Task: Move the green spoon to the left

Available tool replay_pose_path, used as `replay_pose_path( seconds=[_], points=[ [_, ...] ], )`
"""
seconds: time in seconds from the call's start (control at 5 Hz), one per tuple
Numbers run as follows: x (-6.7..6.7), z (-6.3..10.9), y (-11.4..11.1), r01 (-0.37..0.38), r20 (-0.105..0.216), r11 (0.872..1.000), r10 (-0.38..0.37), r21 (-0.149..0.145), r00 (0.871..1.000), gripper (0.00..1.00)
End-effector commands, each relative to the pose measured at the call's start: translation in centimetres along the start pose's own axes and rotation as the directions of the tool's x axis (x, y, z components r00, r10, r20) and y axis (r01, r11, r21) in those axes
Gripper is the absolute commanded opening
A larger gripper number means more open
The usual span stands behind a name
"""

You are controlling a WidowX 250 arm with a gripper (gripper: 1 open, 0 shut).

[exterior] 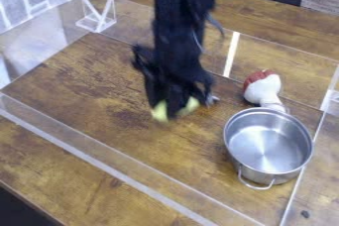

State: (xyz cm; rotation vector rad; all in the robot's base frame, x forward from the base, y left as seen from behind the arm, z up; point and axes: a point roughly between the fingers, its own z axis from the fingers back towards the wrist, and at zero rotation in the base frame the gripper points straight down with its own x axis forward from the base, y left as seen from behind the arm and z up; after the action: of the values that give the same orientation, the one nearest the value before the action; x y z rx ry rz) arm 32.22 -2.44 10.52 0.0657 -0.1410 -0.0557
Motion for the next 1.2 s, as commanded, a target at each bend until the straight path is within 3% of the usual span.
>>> replay_pose_path(
  seconds=[0.0, 0.6, 1.0],
  points=[
    [1.3, 5.2, 3.6, -0.132, 0.113, 0.990, 0.127, 0.037, 0.985, 0.00],
    [2.5, 2.8, 4.7, -0.175, 0.095, 0.984, 0.170, 0.043, 0.981, 0.00],
    [3.0, 0.5, 4.3, -0.150, 0.070, 0.988, 0.148, 0.029, 0.987, 0.00]
  ],
)
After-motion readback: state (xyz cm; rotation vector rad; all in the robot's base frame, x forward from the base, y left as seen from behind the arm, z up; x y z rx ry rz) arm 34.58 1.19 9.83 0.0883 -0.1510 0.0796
